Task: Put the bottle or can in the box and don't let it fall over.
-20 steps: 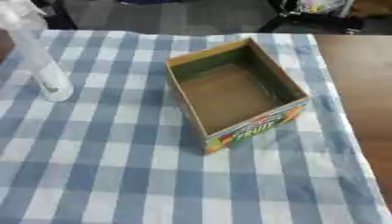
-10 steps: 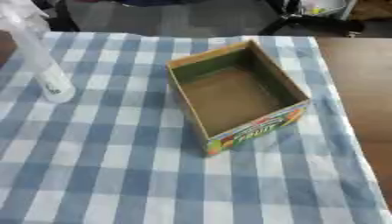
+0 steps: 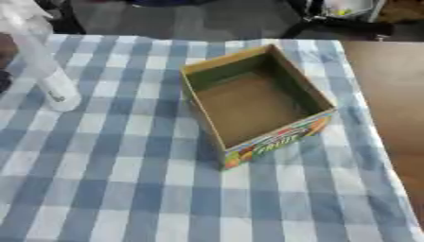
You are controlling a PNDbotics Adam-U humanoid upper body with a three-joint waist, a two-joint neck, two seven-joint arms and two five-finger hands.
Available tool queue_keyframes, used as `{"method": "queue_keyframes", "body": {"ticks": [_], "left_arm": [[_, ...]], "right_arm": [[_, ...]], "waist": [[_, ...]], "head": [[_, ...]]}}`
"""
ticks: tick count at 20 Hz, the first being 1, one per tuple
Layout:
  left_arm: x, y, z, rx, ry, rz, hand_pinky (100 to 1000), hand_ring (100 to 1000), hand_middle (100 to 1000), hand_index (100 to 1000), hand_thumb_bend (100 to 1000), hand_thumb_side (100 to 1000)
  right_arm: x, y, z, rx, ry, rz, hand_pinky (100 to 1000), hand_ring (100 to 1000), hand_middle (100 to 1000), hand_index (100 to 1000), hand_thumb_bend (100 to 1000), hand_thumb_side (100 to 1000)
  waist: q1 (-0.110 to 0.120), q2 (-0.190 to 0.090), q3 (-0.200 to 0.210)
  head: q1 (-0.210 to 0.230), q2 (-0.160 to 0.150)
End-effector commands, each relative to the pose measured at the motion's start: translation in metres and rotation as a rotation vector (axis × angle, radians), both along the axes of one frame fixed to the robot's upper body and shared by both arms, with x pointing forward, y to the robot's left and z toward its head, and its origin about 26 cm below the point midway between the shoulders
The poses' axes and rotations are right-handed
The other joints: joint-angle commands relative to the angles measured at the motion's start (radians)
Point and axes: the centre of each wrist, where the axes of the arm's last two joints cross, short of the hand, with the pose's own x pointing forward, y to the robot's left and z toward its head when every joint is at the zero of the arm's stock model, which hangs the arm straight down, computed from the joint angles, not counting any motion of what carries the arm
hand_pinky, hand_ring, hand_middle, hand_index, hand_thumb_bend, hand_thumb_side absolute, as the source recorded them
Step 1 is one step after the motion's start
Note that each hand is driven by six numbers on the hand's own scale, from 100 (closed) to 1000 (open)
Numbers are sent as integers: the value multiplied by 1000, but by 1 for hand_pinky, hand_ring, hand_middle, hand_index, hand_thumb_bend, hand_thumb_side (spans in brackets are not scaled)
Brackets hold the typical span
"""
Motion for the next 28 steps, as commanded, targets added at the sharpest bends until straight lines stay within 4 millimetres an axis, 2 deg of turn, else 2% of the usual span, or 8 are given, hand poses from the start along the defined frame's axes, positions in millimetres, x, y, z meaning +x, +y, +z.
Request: {"method": "queue_keyframes", "body": {"ticks": [1, 20, 28], "left_arm": [[4, 1, 17, 19, -34, 18, 1000, 839, 971, 1000, 451, 601], [29, -24, 29, 7, -67, 10, 1000, 839, 972, 1000, 468, 614], [36, -31, 31, 13, -61, -40, 1000, 851, 983, 1000, 412, 652]], "right_arm": [[0, -3, 8, -25, -14, 9, 823, 982, 1000, 1000, 100, 708], [2, 1, 6, -22, -9, 25, 823, 980, 1000, 1000, 100, 714], [3, 1, 6, -21, -9, 29, 824, 979, 1000, 1000, 100, 717]], "waist": [[1, -9, -2], [-1, 3, -17], [-2, 9, -23]], "head": [[6, -15], [28, -32], [34, -39]]}}
